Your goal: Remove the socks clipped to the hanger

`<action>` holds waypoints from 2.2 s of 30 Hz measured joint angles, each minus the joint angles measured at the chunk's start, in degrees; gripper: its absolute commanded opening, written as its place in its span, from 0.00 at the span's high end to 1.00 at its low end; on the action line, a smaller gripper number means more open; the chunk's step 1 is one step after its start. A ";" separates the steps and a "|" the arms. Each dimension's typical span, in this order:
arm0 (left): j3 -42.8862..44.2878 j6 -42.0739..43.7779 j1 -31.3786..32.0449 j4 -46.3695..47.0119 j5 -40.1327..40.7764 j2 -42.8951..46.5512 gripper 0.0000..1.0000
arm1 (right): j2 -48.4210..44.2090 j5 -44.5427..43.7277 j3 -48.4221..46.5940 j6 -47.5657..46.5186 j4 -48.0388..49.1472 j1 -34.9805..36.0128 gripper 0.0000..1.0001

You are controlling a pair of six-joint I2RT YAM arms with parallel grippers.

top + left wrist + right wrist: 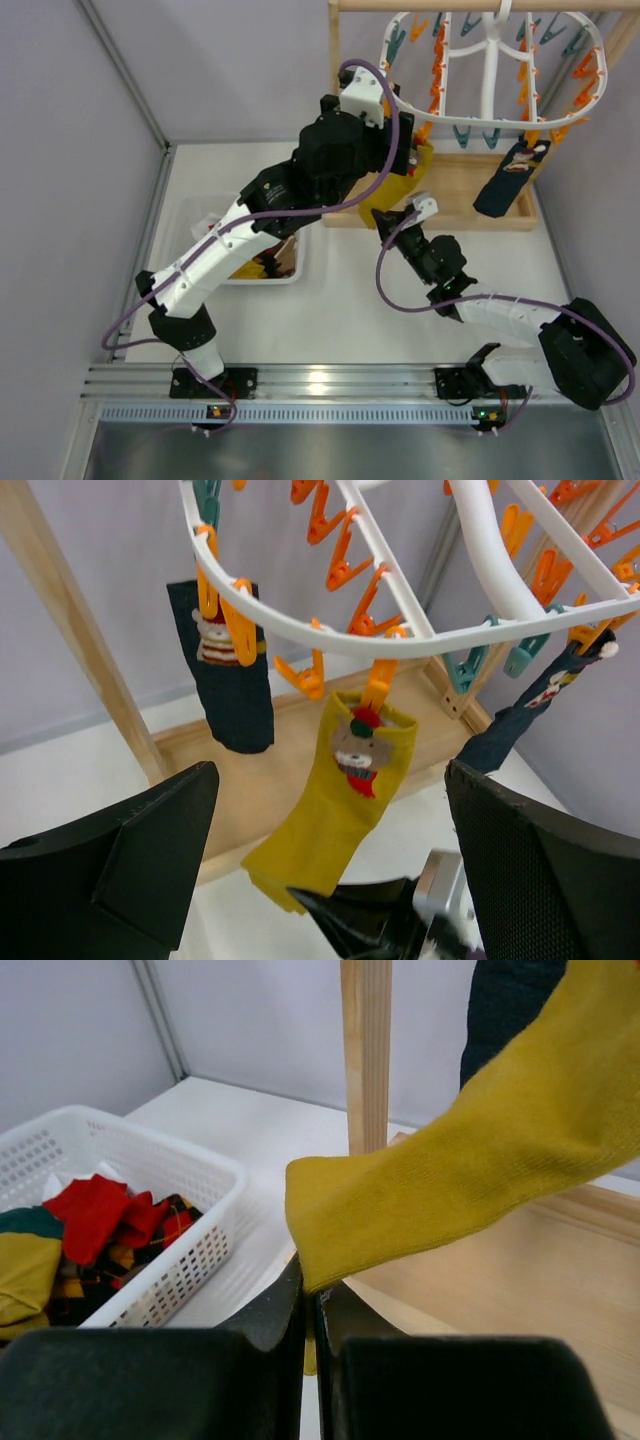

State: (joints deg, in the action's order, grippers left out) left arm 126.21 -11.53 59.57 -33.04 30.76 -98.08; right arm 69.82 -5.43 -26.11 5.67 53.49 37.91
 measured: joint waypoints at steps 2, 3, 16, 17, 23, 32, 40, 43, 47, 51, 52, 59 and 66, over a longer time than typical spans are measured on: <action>4.52 2.67 1.14 0.07 1.64 -3.34 0.01 | 0.31 -3.48 -1.27 -2.64 -2.49 2.80 1.00; 6.40 3.89 1.66 0.04 2.47 -4.81 0.01 | 0.72 -5.40 -2.27 -4.07 -3.56 4.28 1.00; 17.05 17.62 3.45 -0.42 13.97 -17.75 0.02 | 12.11 -26.40 -14.34 -17.51 -8.63 19.06 1.00; 18.08 18.99 3.50 -0.42 15.08 -18.58 0.02 | 12.59 -27.23 -14.91 -18.16 -8.68 19.61 1.00; 21.11 24.17 3.82 -0.33 18.62 -21.94 0.02 | 14.60 -29.88 -17.33 -20.37 -9.22 20.63 1.00; 21.46 31.63 4.13 4.39 21.84 -25.18 0.02 | 17.40 -32.17 -22.47 -24.74 -12.59 22.40 1.00; 21.46 41.00 4.13 13.57 25.38 -28.28 0.08 | 18.88 -32.96 -25.59 -28.17 -15.13 23.61 1.00; 21.46 42.86 3.89 16.15 26.14 -29.03 0.11 | 18.93 -33.07 -25.77 -28.92 -15.56 23.76 1.00; 21.18 44.09 2.97 18.16 26.73 -30.40 0.15 | 18.95 -33.16 -25.77 -29.68 -15.96 23.76 1.00; 20.26 44.13 1.25 18.53 26.80 -31.04 0.17 | 18.95 -33.14 -25.77 -30.08 -16.52 23.76 1.00; 20.15 44.19 0.85 18.56 26.84 -31.23 0.19 | 18.95 -33.14 -25.77 -30.08 -16.72 23.76 1.00; 20.09 46.27 -0.04 22.25 27.26 -32.09 0.30 | 18.95 -33.09 -25.77 -30.08 -17.22 23.74 1.00; 20.06 48.24 0.07 26.64 27.21 -32.59 0.44 | 18.95 -33.03 -25.77 -30.10 -17.75 23.74 1.00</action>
State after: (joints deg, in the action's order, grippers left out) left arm 146.28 36.71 59.64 -6.39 57.98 -130.67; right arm 88.77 -38.46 -51.88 -24.43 35.75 61.65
